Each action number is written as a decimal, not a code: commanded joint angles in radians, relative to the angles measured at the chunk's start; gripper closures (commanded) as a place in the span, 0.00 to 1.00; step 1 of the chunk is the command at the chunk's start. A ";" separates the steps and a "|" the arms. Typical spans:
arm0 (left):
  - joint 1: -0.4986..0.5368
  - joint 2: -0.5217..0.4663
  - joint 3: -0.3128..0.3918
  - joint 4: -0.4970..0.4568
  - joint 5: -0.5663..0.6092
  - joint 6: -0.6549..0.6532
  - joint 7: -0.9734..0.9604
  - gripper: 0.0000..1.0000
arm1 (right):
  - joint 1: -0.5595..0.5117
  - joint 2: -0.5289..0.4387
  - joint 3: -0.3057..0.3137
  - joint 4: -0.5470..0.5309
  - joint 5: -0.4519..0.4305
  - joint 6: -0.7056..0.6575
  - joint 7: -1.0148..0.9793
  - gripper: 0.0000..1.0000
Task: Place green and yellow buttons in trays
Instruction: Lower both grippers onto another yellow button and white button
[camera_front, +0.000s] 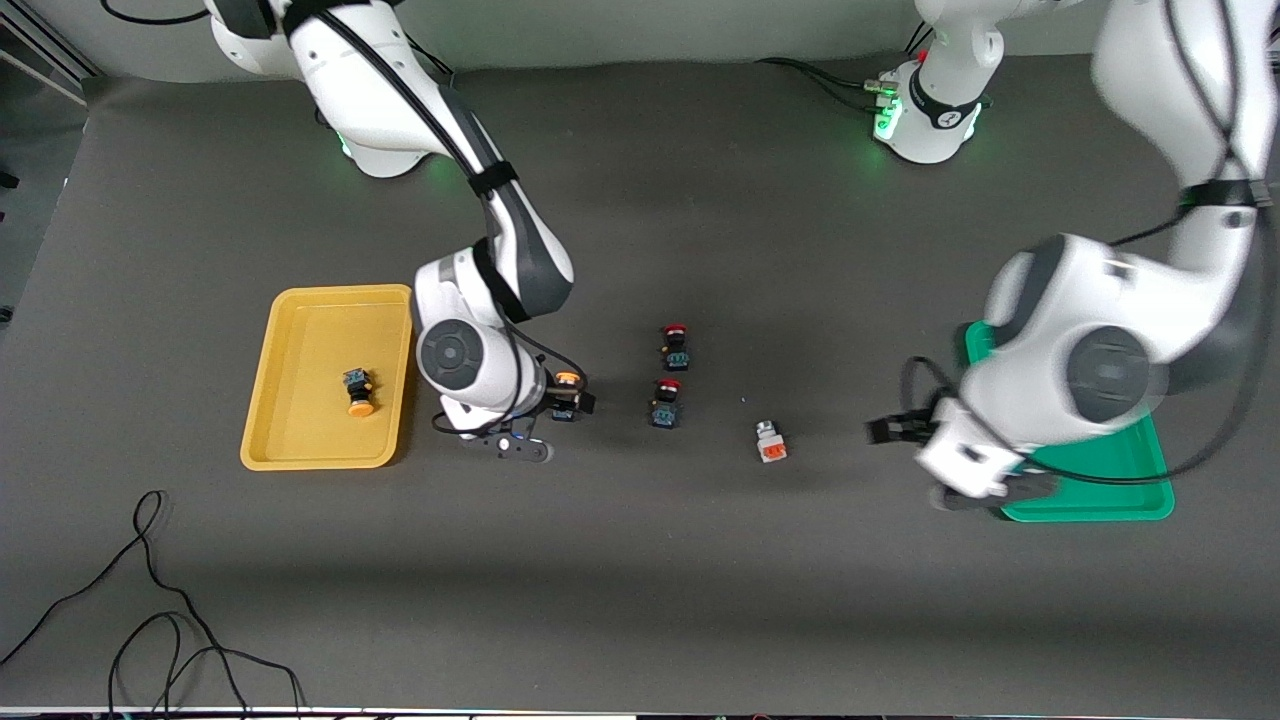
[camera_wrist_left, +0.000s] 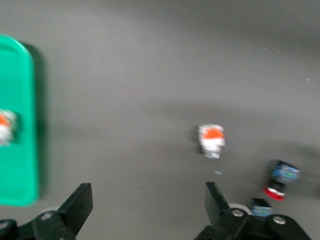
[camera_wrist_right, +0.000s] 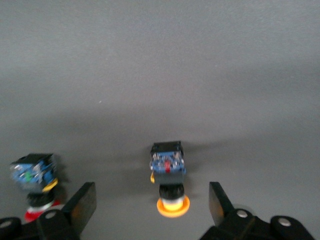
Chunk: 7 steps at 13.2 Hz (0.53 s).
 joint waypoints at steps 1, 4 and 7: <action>-0.103 -0.001 0.014 -0.008 -0.019 0.035 -0.186 0.00 | 0.011 0.035 -0.001 -0.030 0.025 0.080 0.006 0.00; -0.152 0.018 0.014 -0.024 -0.019 0.087 -0.292 0.00 | 0.013 0.045 0.016 -0.062 0.024 0.116 0.004 0.00; -0.166 0.041 0.020 -0.134 -0.008 0.228 -0.295 0.00 | 0.014 0.060 0.025 -0.065 0.025 0.151 0.006 0.09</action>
